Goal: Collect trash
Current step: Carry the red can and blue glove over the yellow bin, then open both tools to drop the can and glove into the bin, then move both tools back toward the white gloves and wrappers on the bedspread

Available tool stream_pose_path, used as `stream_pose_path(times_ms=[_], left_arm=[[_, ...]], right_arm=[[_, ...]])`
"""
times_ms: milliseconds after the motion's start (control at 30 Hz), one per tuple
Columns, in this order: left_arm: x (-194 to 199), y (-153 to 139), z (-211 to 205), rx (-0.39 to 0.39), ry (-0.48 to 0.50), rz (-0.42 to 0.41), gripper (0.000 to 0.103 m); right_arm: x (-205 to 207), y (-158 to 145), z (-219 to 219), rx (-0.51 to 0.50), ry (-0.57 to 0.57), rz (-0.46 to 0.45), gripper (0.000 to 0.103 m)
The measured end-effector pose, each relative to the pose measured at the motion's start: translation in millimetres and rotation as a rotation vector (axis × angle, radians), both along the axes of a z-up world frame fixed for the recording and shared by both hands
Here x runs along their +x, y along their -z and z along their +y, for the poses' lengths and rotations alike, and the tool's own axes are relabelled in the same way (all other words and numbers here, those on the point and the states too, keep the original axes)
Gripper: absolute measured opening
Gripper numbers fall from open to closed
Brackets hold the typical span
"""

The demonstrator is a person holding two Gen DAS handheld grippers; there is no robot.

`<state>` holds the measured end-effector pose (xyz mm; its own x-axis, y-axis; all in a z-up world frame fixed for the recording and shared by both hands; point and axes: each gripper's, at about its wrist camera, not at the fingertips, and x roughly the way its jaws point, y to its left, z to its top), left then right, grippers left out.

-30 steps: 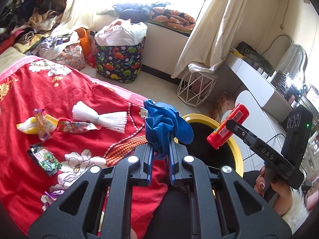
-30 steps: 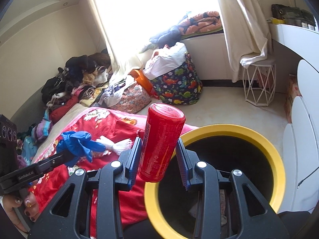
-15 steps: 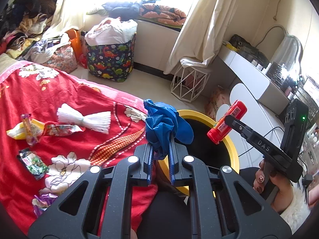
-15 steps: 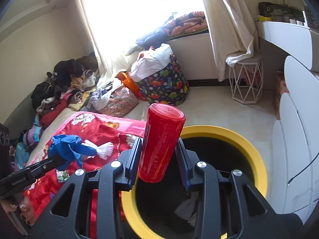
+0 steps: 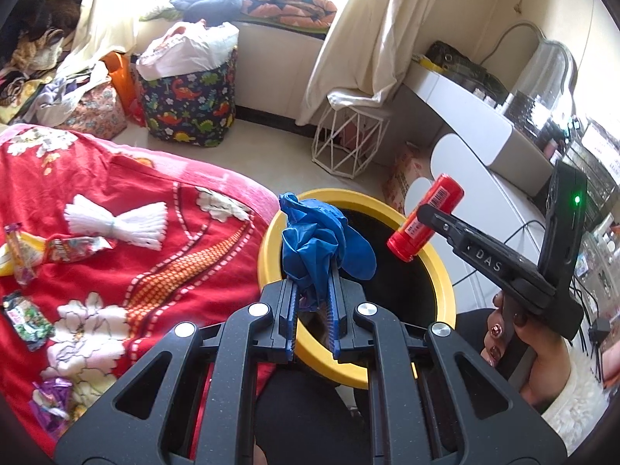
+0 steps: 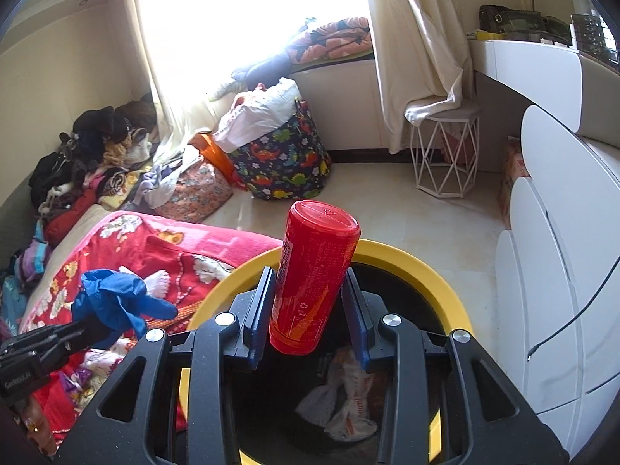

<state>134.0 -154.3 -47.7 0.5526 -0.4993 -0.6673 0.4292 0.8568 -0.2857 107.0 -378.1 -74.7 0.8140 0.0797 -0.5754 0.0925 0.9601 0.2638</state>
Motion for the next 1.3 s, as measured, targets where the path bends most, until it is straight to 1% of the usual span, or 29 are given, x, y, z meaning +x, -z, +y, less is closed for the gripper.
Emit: stream_pose_path(times_ms=[367,667,700,733,767,800,833,867,933,1000,1067,1133,1300], left_arm=[[6.9,29.7,-36.5,0.049,0.053,0.059,0.008],[12.8,48.9,-58.9,0.083,0.079,0.085,0.009],[13.6,50.5,-59.8,0.084,0.08,0.087,0.013],[14.5,51.7,-60.5,0.085,0.081,0.089,0.017],[15.0,52.3,-60.4,0.086,0.077,0.088,0.025],[14.9,52.1,-60.1,0.089,0.072,0.085,0.037],[14.4,50.7,-58.3,0.09,0.064,0.078,0.044],[13.5,48.7,-57.1,0.09,0.058,0.069,0.054],[10.8,43.5,-52.4,0.097,0.042,0.044,0.062],[9.0,37.5,-45.5,0.101,0.019,0.021,0.079],[7.2,30.7,-37.6,0.098,0.003,0.002,0.081],[5.2,24.7,-31.2,0.102,-0.012,-0.017,0.086],[2.1,12.0,-15.1,0.096,-0.051,-0.044,0.092]], right_arm=[[7.6,15.6,-16.8,0.013,0.032,0.052,0.033],[11.5,24.5,-29.7,0.037,0.055,0.073,0.034],[11.5,25.3,-31.5,0.045,0.058,0.073,0.035],[11.4,26.0,-33.6,0.054,0.061,0.072,0.042],[11.0,26.1,-35.2,0.058,0.068,0.071,0.047],[10.6,26.4,-36.2,0.057,0.074,0.07,0.055],[10.1,25.9,-37.0,0.058,0.078,0.066,0.058],[9.7,24.9,-37.1,0.059,0.08,0.061,0.059],[9.1,22.7,-34.1,0.037,0.082,0.055,0.067],[7.8,18.4,-28.1,0.0,0.082,0.041,0.071],[6.8,13.4,-22.7,-0.026,0.076,0.027,0.074],[5.7,9.1,-18.5,-0.045,0.073,0.018,0.076],[3.5,-2.2,-4.7,-0.073,0.053,0.001,0.078]])
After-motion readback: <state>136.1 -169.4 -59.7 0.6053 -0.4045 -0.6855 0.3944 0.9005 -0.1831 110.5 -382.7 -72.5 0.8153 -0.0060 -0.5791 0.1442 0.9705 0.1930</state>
